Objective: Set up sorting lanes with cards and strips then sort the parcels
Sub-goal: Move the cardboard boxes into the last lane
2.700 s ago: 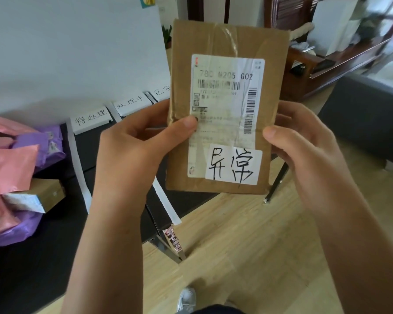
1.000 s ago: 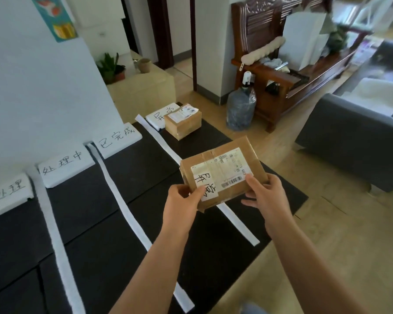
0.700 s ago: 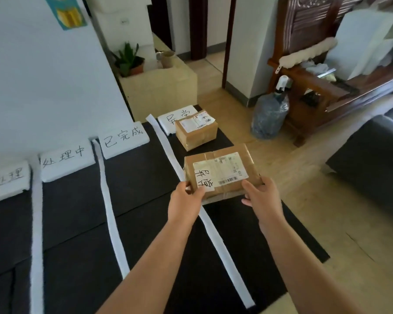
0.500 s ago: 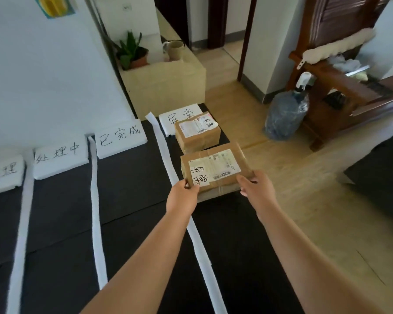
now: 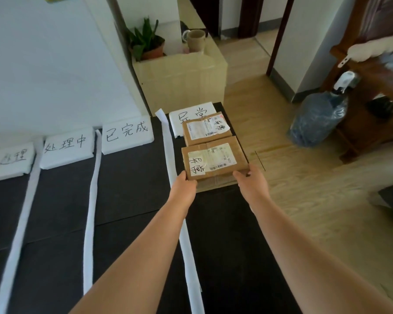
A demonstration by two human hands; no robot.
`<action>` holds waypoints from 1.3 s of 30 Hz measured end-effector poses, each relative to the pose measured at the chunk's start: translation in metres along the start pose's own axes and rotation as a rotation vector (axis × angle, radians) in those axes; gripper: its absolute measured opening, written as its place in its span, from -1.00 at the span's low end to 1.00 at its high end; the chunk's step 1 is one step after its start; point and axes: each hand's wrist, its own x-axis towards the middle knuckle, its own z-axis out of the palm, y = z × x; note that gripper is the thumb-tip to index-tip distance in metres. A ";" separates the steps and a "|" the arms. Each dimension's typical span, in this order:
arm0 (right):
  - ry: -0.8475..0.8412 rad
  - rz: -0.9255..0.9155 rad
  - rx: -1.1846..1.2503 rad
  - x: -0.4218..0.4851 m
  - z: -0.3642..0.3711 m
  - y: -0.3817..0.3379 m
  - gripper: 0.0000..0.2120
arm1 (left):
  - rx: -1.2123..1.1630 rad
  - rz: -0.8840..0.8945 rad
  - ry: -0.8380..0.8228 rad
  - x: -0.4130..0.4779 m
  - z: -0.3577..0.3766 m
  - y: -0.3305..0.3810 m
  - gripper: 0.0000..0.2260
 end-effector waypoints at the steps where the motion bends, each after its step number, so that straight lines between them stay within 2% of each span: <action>1: -0.005 -0.001 0.000 0.002 0.001 -0.001 -0.71 | -0.013 -0.004 -0.003 0.001 0.000 0.001 -0.68; 7: -0.046 0.007 -0.036 0.010 0.006 -0.012 -0.62 | -0.073 -0.040 0.003 0.007 -0.002 0.008 -0.72; 10: -0.041 0.013 -0.049 0.007 0.004 -0.013 -0.49 | -0.077 -0.039 0.027 0.005 -0.003 0.006 -0.75; 14: 0.099 0.043 -0.081 -0.006 0.004 -0.014 -0.48 | -0.020 -0.027 0.049 -0.005 -0.007 -0.003 -0.55; 17: 0.195 0.023 -0.055 -0.021 0.005 -0.016 -0.58 | 0.010 -0.004 0.081 -0.019 -0.016 -0.009 -0.45; 19: 0.203 -0.010 -0.041 -0.038 0.006 -0.021 -0.62 | 0.022 0.020 0.103 -0.029 -0.024 -0.014 -0.43; 24: 0.124 -0.132 -0.061 -0.091 0.018 -0.046 -0.60 | 0.093 0.090 0.186 -0.063 -0.055 -0.029 -0.42; 29: 0.041 -0.320 -0.178 -0.161 0.049 -0.068 -0.56 | 0.243 0.159 0.275 -0.114 -0.108 -0.064 -0.40; 33: -0.041 -0.412 -0.229 -0.235 0.094 -0.078 -0.52 | 0.306 0.171 0.349 -0.164 -0.167 -0.113 -0.41; 39: -0.232 -0.546 -0.253 -0.367 0.181 -0.080 -0.51 | 0.248 0.116 0.507 -0.256 -0.271 -0.221 -0.42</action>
